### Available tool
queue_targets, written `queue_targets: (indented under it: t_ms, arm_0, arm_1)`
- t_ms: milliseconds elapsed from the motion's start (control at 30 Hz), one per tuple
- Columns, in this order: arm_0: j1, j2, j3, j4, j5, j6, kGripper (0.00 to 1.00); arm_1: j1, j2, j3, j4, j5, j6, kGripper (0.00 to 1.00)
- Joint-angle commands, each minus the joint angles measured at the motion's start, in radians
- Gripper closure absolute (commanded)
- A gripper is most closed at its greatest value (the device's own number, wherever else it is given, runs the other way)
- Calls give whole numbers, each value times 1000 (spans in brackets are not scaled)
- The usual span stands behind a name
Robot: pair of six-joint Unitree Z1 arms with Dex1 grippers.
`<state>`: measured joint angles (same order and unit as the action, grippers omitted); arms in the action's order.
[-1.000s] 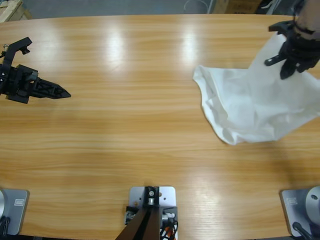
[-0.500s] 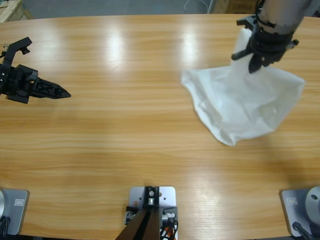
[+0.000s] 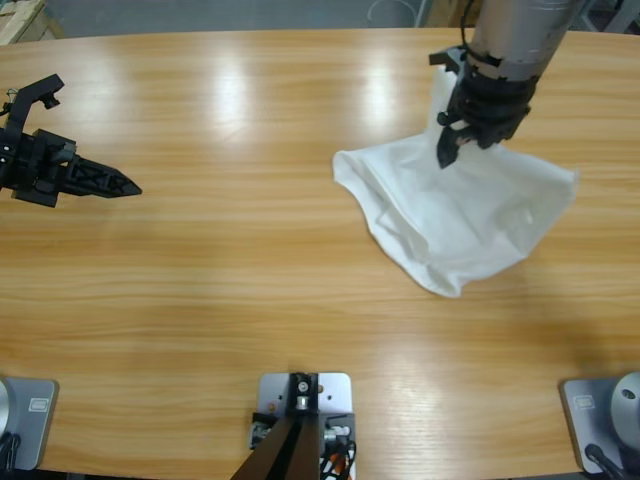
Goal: Fold clothes
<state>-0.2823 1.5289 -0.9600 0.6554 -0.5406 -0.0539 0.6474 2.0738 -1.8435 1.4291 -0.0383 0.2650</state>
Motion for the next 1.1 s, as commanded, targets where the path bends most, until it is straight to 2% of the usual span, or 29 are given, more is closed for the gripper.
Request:
queue_targets:
  t_ms: [33,400,567,700,800,900,1000,1100]
  arm_0:
    - [-5,5,18,-10,-15,16,9]
    - [-5,5,18,-10,-15,16,9]
    - [-5,9,19,-10,-15,17,9]
    - [-6,12,18,-10,-15,17,9]
    - [-6,18,18,-10,-15,19,9]
    - [-6,25,17,-10,-15,20,9]
    - [-6,24,17,-10,-16,20,9]
    - [-6,24,17,-10,-16,19,9]
  arm_1:
    - [101,79,6,8,53,72,55]
    - [262,124,-36,-5,131,164,55]
    - [325,91,-38,-67,138,223,0]
    - [364,-16,84,-186,90,265,0]
    - [362,-106,118,-175,3,250,0]
    - [254,-197,93,-87,-73,196,0]
    - [93,-264,123,-68,-87,119,0]
    - [-17,-295,191,-84,-85,80,19]
